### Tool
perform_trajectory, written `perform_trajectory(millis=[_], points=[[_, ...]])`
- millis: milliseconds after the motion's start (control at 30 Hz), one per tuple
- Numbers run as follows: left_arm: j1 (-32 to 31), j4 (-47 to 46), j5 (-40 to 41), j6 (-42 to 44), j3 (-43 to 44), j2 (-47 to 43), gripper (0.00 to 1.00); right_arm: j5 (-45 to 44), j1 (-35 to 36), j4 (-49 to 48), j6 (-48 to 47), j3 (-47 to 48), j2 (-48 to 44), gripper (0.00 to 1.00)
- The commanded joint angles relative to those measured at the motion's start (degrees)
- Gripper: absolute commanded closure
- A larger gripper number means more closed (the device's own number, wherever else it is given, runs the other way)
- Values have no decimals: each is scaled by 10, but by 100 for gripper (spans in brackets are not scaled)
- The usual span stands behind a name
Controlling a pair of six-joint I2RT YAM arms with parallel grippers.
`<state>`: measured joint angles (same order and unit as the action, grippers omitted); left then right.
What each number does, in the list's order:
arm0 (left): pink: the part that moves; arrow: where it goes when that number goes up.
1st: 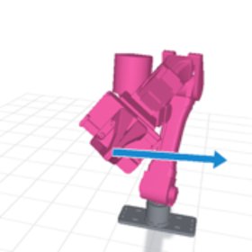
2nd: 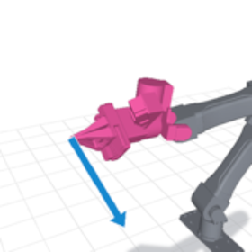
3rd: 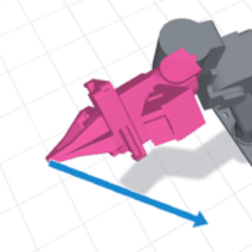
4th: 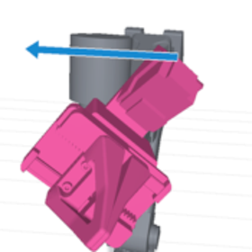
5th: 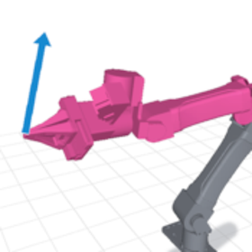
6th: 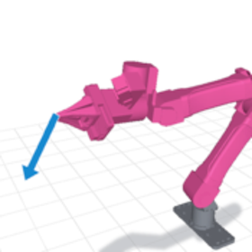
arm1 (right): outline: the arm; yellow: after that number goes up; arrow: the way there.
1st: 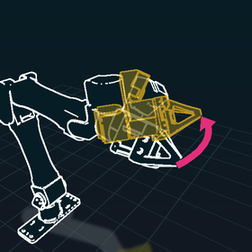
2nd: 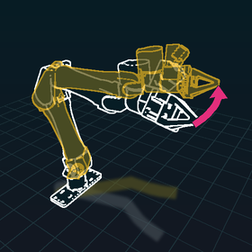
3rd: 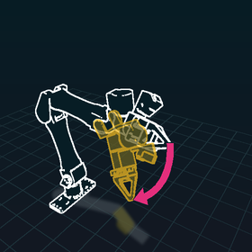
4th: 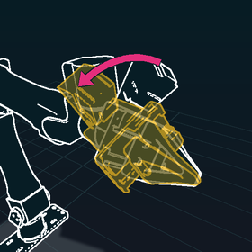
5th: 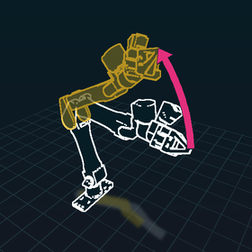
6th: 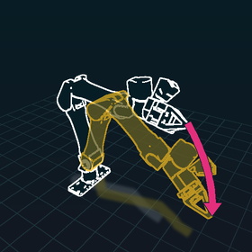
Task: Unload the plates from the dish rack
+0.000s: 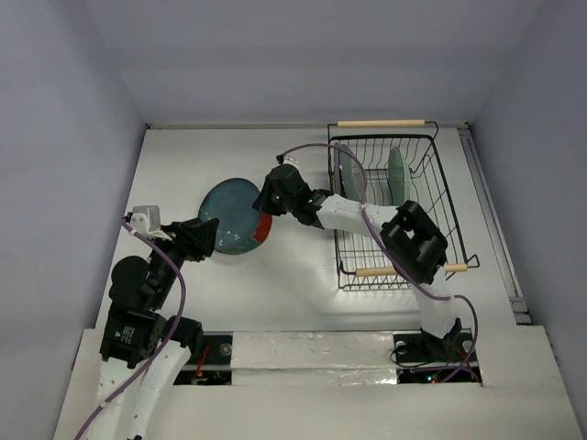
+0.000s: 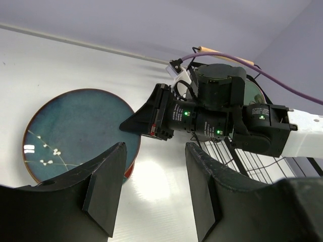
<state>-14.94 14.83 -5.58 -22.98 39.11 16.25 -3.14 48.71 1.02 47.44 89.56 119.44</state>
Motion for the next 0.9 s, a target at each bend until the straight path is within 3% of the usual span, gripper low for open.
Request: perform_trajectory(millis=[0, 33, 133, 167, 567, 867], points=[[2, -24, -3, -1, 0, -6, 53, 22, 3, -100, 25, -3, -22, 81], [2, -24, -4, -1, 0, -6, 53, 23, 3, -95, 21, -5, -22, 72], [2, -23, -4, -2, 0, -8, 53, 18, 3, -88, 15, -18, -25, 63], [2, -23, -4, -1, 0, -9, 53, 14, 3, -85, 10, -23, -26, 55], [2, -25, -4, -3, 0, -14, 53, -49, 3, 10, -63, -17, -31, 19], [2, -24, -4, -3, -1, -15, 53, -113, 3, 125, -144, 38, -22, 7]])
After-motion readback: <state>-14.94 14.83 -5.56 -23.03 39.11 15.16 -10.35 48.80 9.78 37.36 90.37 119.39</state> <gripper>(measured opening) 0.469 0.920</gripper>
